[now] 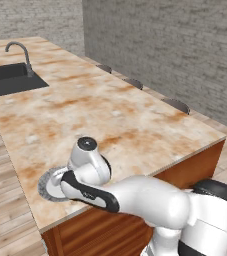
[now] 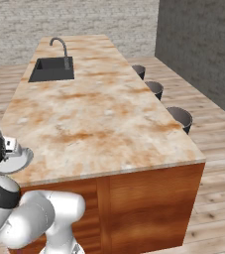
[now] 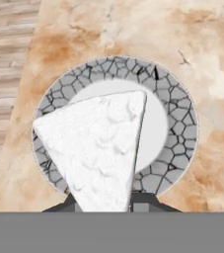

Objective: Take the baked cake out of the oven and place it on the plate for cooling. Then close the oven door.

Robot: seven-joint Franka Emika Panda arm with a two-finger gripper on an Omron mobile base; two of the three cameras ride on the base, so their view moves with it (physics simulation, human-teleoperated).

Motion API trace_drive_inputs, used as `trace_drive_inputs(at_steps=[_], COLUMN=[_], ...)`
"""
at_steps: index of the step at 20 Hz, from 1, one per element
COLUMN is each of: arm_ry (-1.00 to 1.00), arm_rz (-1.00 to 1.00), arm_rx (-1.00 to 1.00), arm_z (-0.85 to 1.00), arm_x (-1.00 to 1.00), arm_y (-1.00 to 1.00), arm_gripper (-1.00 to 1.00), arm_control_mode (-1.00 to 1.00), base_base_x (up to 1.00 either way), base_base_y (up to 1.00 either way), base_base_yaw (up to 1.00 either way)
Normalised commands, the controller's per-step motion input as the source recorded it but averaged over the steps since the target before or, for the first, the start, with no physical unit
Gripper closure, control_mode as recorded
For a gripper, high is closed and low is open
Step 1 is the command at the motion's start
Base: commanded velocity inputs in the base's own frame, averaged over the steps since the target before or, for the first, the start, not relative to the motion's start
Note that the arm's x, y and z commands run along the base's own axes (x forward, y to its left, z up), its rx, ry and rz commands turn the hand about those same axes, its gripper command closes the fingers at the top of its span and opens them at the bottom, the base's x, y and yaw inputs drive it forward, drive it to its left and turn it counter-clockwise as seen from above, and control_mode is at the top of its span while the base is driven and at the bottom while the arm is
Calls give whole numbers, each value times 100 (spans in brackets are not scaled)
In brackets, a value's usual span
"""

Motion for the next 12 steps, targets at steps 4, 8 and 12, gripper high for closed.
trace_drive_inputs(at_steps=[4,8,12], arm_ry=[0,1,0], arm_rz=[0,0,0], arm_rx=[0,0,0], arm_z=[-28,-30,-29], arm_x=[22,20,21], arm_y=[21,25,24], arm_gripper=[100,100,100], arm_control_mode=[-100,-100,-100], base_base_x=[0,0,0], base_base_y=[0,0,0], base_base_yaw=[0,0,0])
